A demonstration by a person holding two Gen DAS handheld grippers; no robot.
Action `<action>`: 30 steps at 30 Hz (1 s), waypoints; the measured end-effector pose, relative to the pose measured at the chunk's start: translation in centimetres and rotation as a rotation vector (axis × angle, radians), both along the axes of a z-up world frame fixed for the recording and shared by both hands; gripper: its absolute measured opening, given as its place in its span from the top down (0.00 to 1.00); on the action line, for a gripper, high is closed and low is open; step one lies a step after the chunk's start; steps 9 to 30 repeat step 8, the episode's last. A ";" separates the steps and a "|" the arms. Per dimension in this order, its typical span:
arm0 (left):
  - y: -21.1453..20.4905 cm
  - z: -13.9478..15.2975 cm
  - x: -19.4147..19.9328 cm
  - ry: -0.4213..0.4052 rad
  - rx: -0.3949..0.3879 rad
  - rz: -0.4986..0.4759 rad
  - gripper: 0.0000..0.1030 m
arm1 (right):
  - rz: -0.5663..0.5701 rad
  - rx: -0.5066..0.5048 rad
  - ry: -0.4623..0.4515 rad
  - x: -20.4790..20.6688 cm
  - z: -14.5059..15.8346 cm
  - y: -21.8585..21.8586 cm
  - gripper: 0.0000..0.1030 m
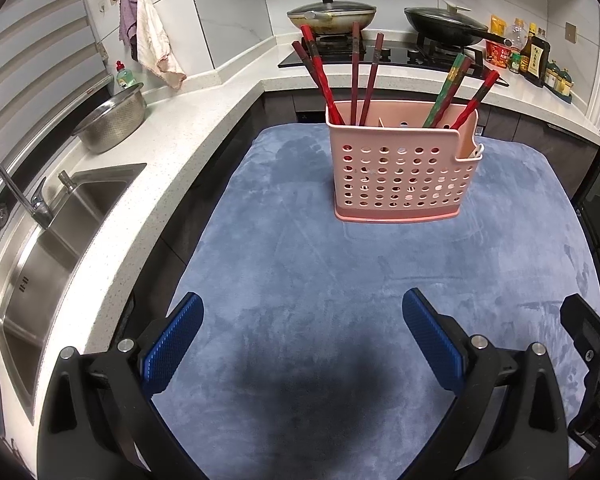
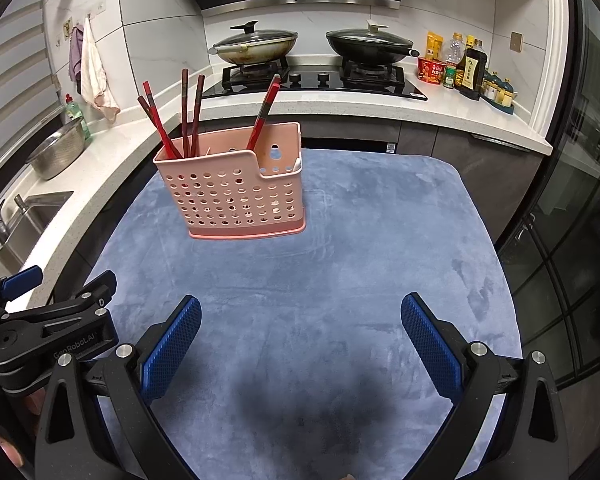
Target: Organize utensils
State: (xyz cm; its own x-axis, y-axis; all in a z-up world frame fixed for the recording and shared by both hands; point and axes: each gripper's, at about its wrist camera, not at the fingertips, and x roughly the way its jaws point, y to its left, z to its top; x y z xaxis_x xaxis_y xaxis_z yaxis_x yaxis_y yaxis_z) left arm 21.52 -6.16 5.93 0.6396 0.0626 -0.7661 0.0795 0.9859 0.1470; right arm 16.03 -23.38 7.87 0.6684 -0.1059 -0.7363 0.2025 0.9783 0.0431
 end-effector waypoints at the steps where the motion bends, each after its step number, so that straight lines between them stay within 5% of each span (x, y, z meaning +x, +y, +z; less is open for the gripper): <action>1: 0.0 0.0 0.0 -0.002 0.001 0.000 0.07 | -0.001 0.000 0.001 0.0 0.0 0.0 0.06; 30: 0.0 0.0 -0.1 -0.007 -0.003 -0.008 0.07 | -0.005 0.002 0.007 0.0 -0.2 0.0 0.06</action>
